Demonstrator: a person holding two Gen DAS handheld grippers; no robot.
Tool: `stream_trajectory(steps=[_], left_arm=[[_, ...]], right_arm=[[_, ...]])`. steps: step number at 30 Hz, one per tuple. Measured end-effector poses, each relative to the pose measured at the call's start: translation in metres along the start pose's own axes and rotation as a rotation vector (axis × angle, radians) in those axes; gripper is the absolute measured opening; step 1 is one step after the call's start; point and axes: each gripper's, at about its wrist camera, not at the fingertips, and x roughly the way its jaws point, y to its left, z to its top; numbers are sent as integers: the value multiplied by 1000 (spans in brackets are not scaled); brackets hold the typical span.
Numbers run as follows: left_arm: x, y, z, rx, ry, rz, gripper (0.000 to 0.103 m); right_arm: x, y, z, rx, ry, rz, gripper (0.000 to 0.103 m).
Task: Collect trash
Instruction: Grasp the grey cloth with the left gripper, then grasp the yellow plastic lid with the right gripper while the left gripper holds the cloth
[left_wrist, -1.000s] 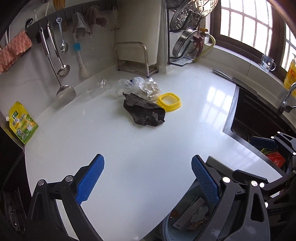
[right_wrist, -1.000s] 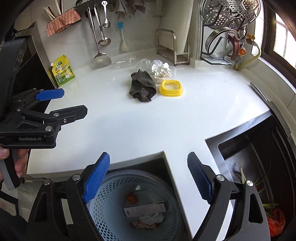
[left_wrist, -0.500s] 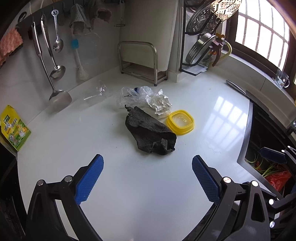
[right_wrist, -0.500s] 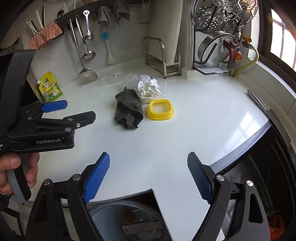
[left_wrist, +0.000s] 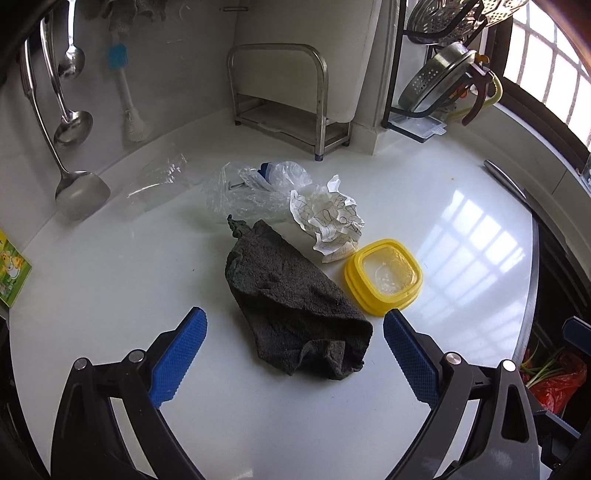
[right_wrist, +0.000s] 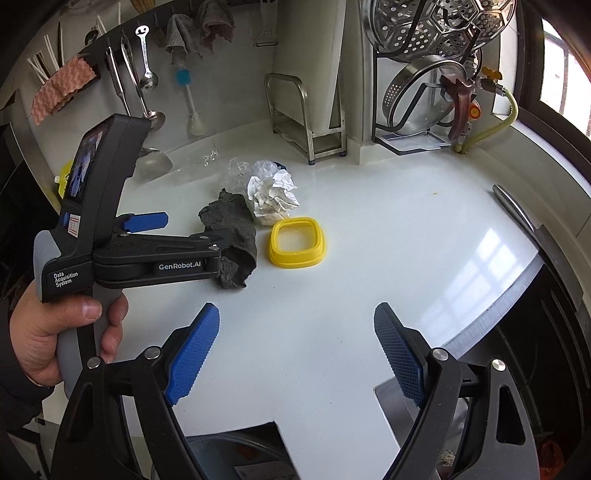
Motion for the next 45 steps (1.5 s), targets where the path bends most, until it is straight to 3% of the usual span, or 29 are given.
stream_trajectory(steps=[14,18,20,22,24,25,26,29,45], left_arm=[[63,8,7,-13,88,33,94],[74,15,3,-74,127,-6,95],[74,14,1,-57,115,2,95],[70,11,-1,-27,102,-18,86],[63,7,-1,9,97,-54,62],[60,6,-1,16,102,-73,44],[58,7,-1,13,112,-83,35],[48,15,-6,-14,115,-110,17],[-22,49,-29,-27,33,-112,13]], right_arm=[[61,-13,40,-6,28,-4,82],[71,-16,45,11,35,-4,82],[75,-16,45,17,41,-5,82],[80,-16,44,21,52,-3,82],[84,-15,45,19,57,1,82],[86,-14,45,19,60,2,82],[89,-13,46,19,62,4,82],[101,-11,49,14,81,12,82],[168,13,55,-137,156,-56,82]])
